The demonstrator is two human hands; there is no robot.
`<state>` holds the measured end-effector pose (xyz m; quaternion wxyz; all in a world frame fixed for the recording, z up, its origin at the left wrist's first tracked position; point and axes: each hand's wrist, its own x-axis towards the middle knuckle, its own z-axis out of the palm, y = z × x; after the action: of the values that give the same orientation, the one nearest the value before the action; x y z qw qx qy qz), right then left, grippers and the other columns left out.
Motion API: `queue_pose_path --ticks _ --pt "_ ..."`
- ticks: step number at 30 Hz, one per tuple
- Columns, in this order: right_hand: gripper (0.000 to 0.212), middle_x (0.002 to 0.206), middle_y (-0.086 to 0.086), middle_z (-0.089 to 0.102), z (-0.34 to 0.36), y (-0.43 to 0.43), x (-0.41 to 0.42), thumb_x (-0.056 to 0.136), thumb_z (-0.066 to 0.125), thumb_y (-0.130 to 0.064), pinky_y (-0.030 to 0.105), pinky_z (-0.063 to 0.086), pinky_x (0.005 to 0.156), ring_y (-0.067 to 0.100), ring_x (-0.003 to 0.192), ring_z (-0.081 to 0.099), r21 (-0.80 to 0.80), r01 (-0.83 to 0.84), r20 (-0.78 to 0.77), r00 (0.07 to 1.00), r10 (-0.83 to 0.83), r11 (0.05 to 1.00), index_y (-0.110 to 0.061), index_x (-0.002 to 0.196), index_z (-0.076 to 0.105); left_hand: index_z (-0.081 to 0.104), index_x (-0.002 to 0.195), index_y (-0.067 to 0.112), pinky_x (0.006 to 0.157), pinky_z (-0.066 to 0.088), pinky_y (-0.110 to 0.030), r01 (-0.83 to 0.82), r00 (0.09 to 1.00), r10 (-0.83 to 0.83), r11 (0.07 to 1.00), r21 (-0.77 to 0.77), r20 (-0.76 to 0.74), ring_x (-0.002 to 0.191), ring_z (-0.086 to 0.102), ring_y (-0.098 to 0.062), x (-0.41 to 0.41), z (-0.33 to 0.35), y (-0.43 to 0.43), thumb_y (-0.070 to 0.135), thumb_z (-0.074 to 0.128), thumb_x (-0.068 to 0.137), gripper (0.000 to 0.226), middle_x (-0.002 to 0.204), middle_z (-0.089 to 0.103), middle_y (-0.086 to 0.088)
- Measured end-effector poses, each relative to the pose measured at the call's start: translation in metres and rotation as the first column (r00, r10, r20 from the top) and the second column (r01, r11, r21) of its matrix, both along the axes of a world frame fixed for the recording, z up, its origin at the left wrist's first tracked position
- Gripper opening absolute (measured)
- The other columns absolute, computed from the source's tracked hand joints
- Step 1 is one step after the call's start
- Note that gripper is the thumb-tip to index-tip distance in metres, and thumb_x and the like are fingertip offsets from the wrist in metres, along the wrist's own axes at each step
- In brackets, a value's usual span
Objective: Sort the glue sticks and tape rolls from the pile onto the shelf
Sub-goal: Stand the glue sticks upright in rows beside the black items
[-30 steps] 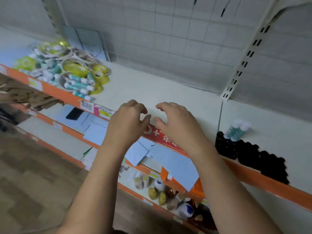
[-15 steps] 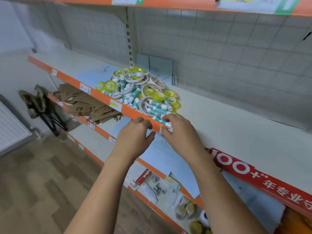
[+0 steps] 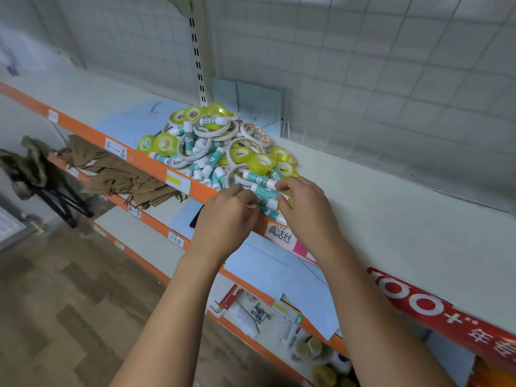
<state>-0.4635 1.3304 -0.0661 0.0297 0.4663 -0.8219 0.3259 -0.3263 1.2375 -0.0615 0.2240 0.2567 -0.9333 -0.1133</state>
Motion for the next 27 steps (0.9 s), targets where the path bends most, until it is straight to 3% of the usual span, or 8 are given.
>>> queue_pose_path --ticks 9,16,22,27 --pt "0.020 0.113 0.002 0.066 0.002 -0.047 -0.013 0.093 0.059 -0.018 0.038 0.043 0.091 0.026 0.108 0.053 0.057 -0.030 -0.084 0.996 0.035 0.998 -0.018 0.113 0.063 0.070 0.099 0.012 0.072 0.046 -0.041 0.082 0.996 -0.083 0.995 -0.064 -0.012 0.089 0.056 -0.029 -0.013 -0.001 -0.028 0.014 0.065 0.085 0.015 0.095 0.064 -0.004" --pt "0.025 0.113 0.001 0.067 -0.003 -0.061 -0.016 0.088 0.064 -0.014 0.042 0.042 0.094 0.028 0.108 0.051 0.123 0.000 -0.023 1.000 0.003 0.992 -0.020 0.113 0.065 0.071 0.099 0.014 0.077 0.044 -0.043 0.186 0.982 -0.186 0.978 -0.093 0.008 0.092 0.054 -0.029 -0.019 -0.009 -0.045 0.014 0.065 0.084 0.016 0.100 0.064 -0.002" --pt "0.030 0.119 0.006 0.058 0.007 -0.063 -0.015 0.087 0.063 -0.005 0.037 0.041 0.098 0.026 0.111 0.053 0.168 -0.005 0.041 0.999 -0.002 0.986 -0.014 0.115 0.066 0.073 0.104 0.015 0.080 0.044 -0.044 0.278 0.961 -0.277 0.953 -0.125 0.022 0.096 0.054 -0.029 -0.026 -0.013 -0.056 0.015 0.062 0.086 0.021 0.104 0.063 -0.001" --pt "0.042 0.130 0.007 0.051 0.016 -0.053 -0.013 0.087 0.058 -0.002 0.035 0.038 0.102 0.025 0.120 0.048 0.239 0.010 0.035 0.999 -0.019 0.971 -0.015 0.127 0.058 0.071 0.108 0.016 0.080 0.044 -0.045 0.336 0.941 -0.327 0.934 -0.125 0.085 0.097 0.051 -0.030 -0.028 -0.014 -0.057 0.013 0.062 0.085 0.025 0.108 0.062 -0.001"
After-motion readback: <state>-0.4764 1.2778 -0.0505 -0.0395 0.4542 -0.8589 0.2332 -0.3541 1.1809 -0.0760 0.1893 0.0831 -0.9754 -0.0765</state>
